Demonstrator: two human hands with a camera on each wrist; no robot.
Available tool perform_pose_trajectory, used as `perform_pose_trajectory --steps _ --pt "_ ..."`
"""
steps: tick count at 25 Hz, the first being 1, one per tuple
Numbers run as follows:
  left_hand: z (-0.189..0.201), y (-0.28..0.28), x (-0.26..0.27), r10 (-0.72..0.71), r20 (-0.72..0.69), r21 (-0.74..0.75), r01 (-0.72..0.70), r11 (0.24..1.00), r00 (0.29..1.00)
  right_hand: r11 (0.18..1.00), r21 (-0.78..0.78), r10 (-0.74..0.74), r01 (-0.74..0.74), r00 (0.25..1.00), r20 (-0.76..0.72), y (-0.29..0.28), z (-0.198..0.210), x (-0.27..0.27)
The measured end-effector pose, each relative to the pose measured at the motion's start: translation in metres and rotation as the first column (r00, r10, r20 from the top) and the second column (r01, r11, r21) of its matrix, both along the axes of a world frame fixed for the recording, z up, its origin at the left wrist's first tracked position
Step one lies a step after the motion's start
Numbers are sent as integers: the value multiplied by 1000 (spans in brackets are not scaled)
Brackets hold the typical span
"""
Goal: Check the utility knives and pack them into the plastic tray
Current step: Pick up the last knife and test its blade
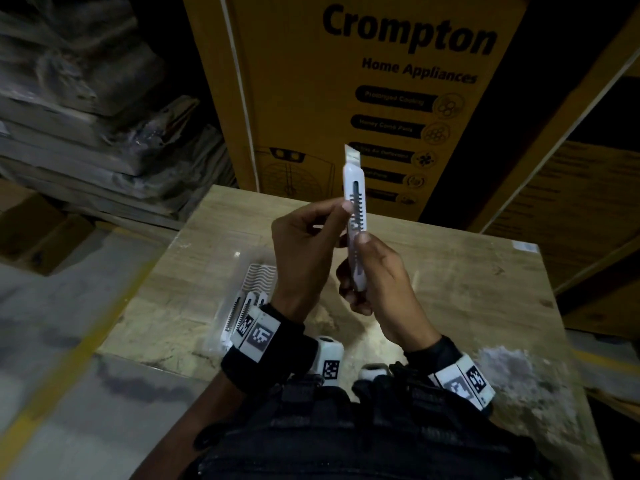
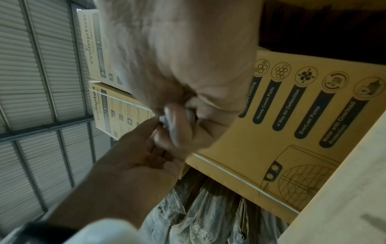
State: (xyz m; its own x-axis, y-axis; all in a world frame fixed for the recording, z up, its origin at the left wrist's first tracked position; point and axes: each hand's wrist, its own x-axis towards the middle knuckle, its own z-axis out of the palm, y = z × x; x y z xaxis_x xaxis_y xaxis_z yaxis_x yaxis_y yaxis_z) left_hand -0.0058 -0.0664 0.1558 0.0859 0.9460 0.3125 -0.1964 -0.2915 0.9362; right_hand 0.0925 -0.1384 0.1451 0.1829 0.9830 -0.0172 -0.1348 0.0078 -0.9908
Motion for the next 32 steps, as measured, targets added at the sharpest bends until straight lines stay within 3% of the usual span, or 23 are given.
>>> perform_pose_trajectory --steps 5,9,16,23,27,32 --pt "2 8 2 41 -24 38 -40 998 999 999 -52 6 -9 998 -65 7 -2 6" --pt "-1 7 11 -8 -35 25 9 1000 999 991 -109 -90 81 992 -85 10 -1 12" --pt "-5 7 21 -4 -53 3 4 1000 999 976 -70 -207 208 978 23 10 2 24" --pt "2 11 21 -10 -119 73 18 997 993 1000 -17 -8 7 999 -37 2 3 22" --pt "-3 2 23 -83 -122 46 89 995 989 1000 16 -13 14 999 -44 0 3 22" --pt "-4 -1 25 -74 -102 49 79 996 992 999 30 -22 22 1000 1 -3 1 23"
